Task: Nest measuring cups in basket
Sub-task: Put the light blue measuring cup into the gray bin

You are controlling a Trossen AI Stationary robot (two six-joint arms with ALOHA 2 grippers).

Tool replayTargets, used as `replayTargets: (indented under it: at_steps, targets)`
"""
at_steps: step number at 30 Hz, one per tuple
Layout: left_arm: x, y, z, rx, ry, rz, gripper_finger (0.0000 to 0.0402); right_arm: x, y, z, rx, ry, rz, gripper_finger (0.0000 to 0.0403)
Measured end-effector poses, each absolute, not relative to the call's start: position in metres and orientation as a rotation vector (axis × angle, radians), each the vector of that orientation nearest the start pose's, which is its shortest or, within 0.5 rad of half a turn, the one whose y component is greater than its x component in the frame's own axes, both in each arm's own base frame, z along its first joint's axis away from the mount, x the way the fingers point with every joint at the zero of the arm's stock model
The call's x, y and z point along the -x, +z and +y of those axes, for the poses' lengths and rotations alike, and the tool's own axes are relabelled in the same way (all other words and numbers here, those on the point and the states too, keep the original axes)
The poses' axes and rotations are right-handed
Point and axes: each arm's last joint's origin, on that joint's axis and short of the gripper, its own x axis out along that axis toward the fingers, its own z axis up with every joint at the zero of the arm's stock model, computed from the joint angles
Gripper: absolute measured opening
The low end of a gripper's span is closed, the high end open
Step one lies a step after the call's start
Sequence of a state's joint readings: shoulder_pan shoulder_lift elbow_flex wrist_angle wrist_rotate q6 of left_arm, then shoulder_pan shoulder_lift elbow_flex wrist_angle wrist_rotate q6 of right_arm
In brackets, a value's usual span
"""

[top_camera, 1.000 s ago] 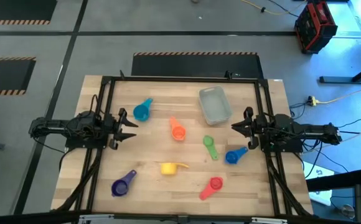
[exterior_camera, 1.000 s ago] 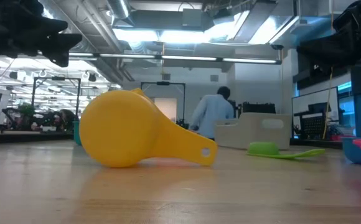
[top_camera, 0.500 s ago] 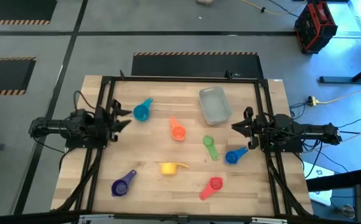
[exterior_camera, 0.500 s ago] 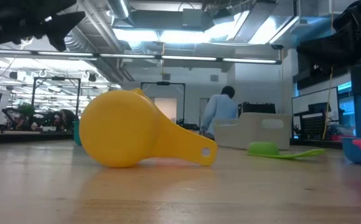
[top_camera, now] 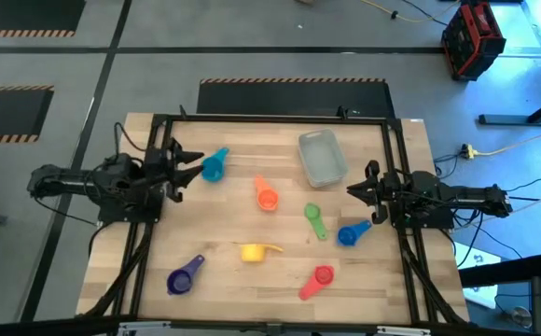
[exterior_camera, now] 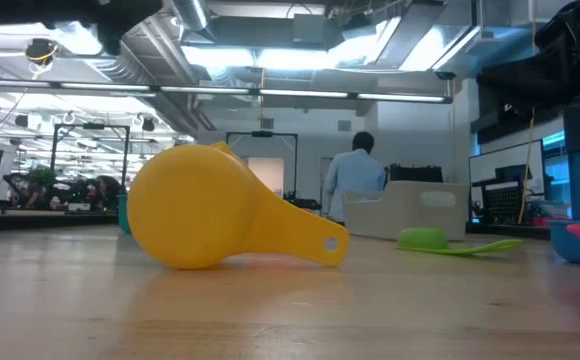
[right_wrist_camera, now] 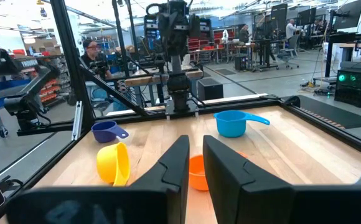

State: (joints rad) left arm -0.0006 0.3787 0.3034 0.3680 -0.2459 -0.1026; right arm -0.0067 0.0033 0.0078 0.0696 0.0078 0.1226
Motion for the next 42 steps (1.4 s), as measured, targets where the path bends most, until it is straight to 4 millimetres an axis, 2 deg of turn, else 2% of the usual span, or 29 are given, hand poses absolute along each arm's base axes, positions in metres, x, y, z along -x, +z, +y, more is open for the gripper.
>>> replayTargets:
  at_steps: [9, 14, 17, 20, 29, 42]
  targets:
    - [-0.15, 0.315, 0.013, 0.176, 0.345, 0.02, 0.0183, -0.097, 0.173, -0.001, -0.123, -0.01, -0.075, 0.0053]
    - [-0.162, 0.327, 0.023, 0.227, 0.414, 0.204, 0.0183, -0.097, 0.173, -0.001, -0.123, -0.01, -0.075, 0.0053]
    - [-0.165, 0.328, 0.03, 0.248, 0.455, 0.326, 0.0183, -0.097, 0.173, -0.001, -0.122, -0.01, -0.075, 0.0053]
    - [-0.167, 0.322, 0.038, 0.269, 0.47, 0.446, 0.0183, -0.097, 0.173, -0.001, -0.123, -0.01, -0.075, 0.0053]
    - [-0.169, 0.287, 0.064, 0.354, 0.518, 0.79, 0.0183, -0.097, 0.173, -0.001, -0.119, -0.012, -0.075, 0.0053]
    - [-0.199, 0.243, 0.088, 0.322, 0.496, 1.06, 0.0183, -0.097, 0.173, -0.001, -0.119, -0.012, -0.075, 0.0053]
